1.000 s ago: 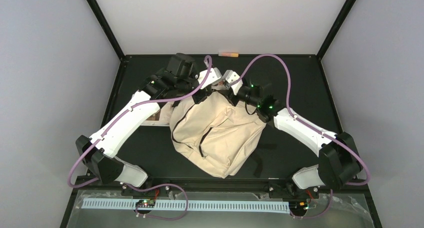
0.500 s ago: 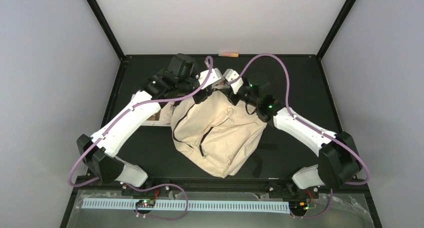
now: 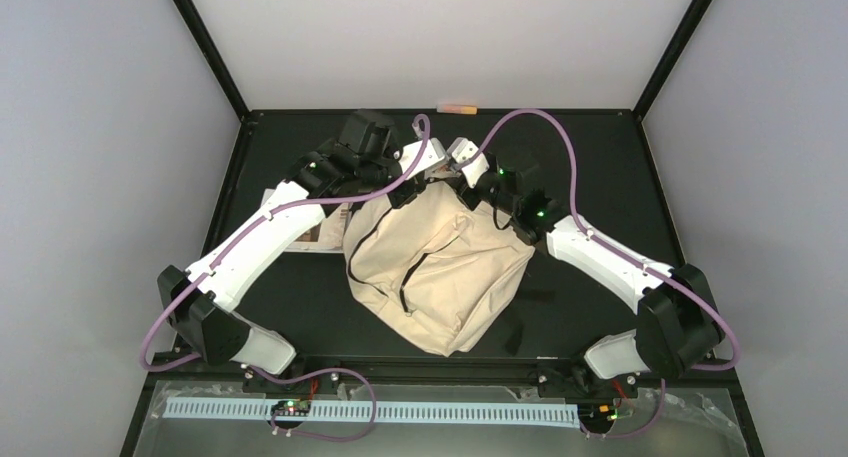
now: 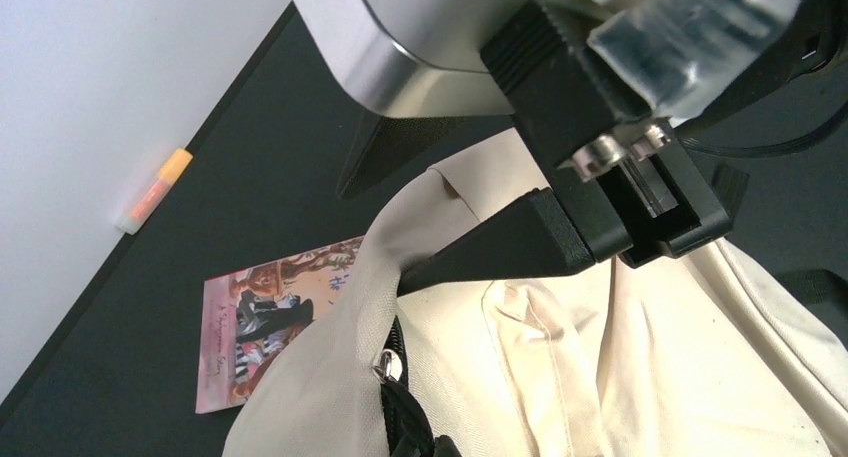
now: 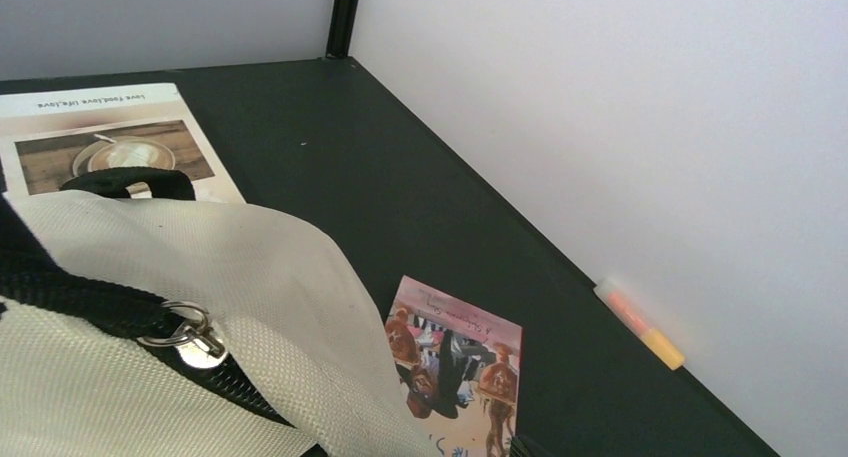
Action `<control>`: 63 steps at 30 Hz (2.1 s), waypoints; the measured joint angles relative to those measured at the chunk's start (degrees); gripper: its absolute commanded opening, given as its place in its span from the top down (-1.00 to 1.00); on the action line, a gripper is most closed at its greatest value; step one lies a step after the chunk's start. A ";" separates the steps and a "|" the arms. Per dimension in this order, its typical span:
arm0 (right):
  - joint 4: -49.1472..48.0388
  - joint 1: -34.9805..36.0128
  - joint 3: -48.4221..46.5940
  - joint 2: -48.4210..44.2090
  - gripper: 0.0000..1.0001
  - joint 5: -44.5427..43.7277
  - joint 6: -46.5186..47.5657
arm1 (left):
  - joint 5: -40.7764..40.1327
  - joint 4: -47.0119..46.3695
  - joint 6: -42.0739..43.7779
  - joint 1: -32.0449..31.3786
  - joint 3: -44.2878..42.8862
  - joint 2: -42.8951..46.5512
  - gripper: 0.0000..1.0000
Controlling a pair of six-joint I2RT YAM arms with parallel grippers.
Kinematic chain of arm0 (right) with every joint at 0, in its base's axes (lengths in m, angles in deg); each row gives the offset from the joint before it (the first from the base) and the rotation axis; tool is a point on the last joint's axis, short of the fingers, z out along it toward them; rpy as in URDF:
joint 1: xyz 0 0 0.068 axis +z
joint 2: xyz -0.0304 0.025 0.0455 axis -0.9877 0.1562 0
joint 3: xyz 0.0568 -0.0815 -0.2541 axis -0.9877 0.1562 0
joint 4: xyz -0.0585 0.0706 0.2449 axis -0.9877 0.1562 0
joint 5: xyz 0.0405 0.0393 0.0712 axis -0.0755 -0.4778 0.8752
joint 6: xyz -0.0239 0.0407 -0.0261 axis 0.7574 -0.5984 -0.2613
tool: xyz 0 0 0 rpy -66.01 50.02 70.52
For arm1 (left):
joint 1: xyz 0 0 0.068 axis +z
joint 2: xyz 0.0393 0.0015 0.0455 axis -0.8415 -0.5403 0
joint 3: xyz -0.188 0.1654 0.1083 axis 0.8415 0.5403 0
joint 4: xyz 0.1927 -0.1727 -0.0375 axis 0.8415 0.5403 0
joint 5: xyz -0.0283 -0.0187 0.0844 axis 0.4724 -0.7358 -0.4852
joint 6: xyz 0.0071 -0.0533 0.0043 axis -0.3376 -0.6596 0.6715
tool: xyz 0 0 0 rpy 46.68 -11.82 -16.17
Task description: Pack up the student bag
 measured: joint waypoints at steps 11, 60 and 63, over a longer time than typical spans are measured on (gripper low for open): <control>1.36 0.15 0.00 -0.35 0.08 -2.03 2.82 | 0.02 -0.35 0.52 0.00 0.31 -0.17 0.97; 8.68 -4.68 7.10 -11.67 0.98 -9.40 -12.15 | 3.67 5.01 2.78 18.91 17.57 13.07 0.97; 9.20 -4.87 9.11 -15.28 0.98 -8.09 -14.36 | 4.17 7.02 3.15 20.46 21.07 17.33 0.97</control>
